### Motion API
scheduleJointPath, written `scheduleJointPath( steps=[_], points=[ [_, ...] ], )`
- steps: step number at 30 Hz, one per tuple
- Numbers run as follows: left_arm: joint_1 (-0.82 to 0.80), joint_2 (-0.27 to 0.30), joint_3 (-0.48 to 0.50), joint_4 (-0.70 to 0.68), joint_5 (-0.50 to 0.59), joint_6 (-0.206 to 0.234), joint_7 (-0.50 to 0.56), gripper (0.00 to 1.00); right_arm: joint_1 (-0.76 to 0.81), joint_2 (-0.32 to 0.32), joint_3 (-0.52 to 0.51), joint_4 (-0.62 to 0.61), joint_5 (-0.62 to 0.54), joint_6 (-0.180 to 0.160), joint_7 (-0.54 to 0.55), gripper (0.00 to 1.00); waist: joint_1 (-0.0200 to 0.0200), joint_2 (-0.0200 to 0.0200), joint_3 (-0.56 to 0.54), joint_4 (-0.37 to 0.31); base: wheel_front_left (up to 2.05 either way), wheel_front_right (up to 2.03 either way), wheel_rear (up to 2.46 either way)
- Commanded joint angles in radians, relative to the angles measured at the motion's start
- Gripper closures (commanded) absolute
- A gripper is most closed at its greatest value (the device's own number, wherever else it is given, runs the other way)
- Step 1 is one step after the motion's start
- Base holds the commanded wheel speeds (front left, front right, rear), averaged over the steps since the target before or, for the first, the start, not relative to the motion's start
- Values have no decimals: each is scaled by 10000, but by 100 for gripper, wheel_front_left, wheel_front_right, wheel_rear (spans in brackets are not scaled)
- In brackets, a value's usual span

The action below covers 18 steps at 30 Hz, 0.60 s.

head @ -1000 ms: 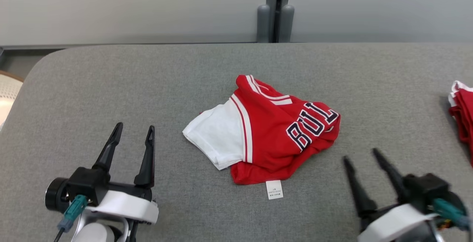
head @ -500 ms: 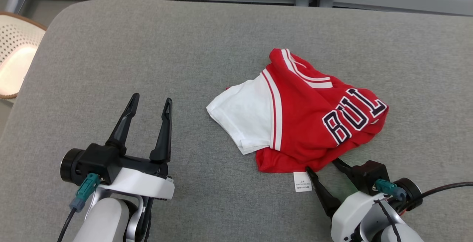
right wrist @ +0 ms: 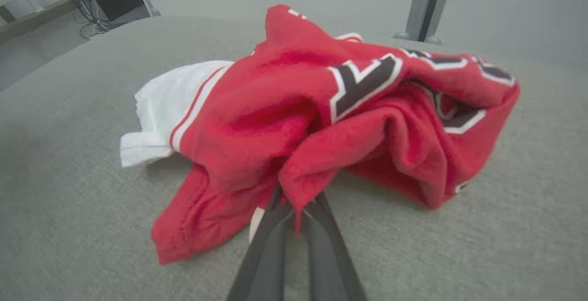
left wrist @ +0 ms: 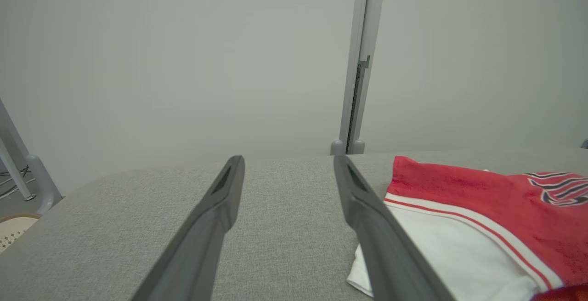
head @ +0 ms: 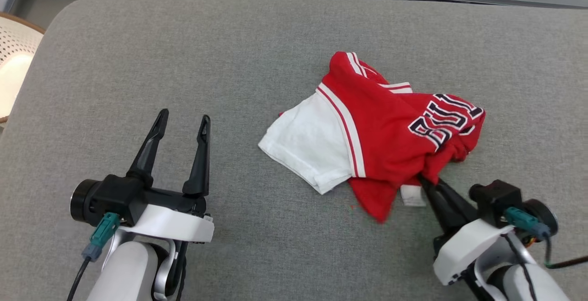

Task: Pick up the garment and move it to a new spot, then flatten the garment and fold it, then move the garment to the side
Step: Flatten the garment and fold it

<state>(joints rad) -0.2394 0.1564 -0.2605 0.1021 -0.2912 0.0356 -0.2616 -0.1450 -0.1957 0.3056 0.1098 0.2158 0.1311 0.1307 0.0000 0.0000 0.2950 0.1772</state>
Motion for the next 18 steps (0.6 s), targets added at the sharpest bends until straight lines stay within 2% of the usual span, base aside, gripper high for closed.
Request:
scheduleJointPath(
  steps=[1, 3, 8, 12, 16, 17, 18],
  points=[
    [-98, 37, 82, -87, 82, -41, -41, 0, 149, -229, -258, -563, -138, -8, 145, 100, 0, 0, -42, -163, 0, 0, 0],
    [-98, 12, 150, -152, 141, -68, -42, 0, 328, -477, -823, -1523, -324, -8, 495, 100, 0, 0, -45, -336, 0, 0, 0],
    [-117, -46, 217, -199, 224, -91, -43, 0, 476, -610, -1848, -2557, -409, -8, 829, 100, 0, 0, -10, -488, 0, 0, 0],
    [-152, -100, 282, -234, 305, -146, -43, 0, 723, -197, -3254, -2964, -230, -8, 1085, 100, 0, 0, 49, -566, 0, 0, 0],
    [-182, -144, 337, -222, 328, -169, -44, 0, 1032, 300, -4137, -2423, -49, -6, 1141, 100, 0, 0, 144, -634, 0, 0, 0],
    [-194, -147, 352, -211, 343, -175, -44, 0, 1031, 406, -4285, -2189, 24, -6, 1021, 77, 0, 0, 176, -654, 0, 0, 0],
    [-207, -149, 360, -201, 358, -194, -44, 0, 994, 478, -4377, -1934, 76, -6, 901, 29, 0, 0, 203, -665, 0, 0, 0]
  ],
)
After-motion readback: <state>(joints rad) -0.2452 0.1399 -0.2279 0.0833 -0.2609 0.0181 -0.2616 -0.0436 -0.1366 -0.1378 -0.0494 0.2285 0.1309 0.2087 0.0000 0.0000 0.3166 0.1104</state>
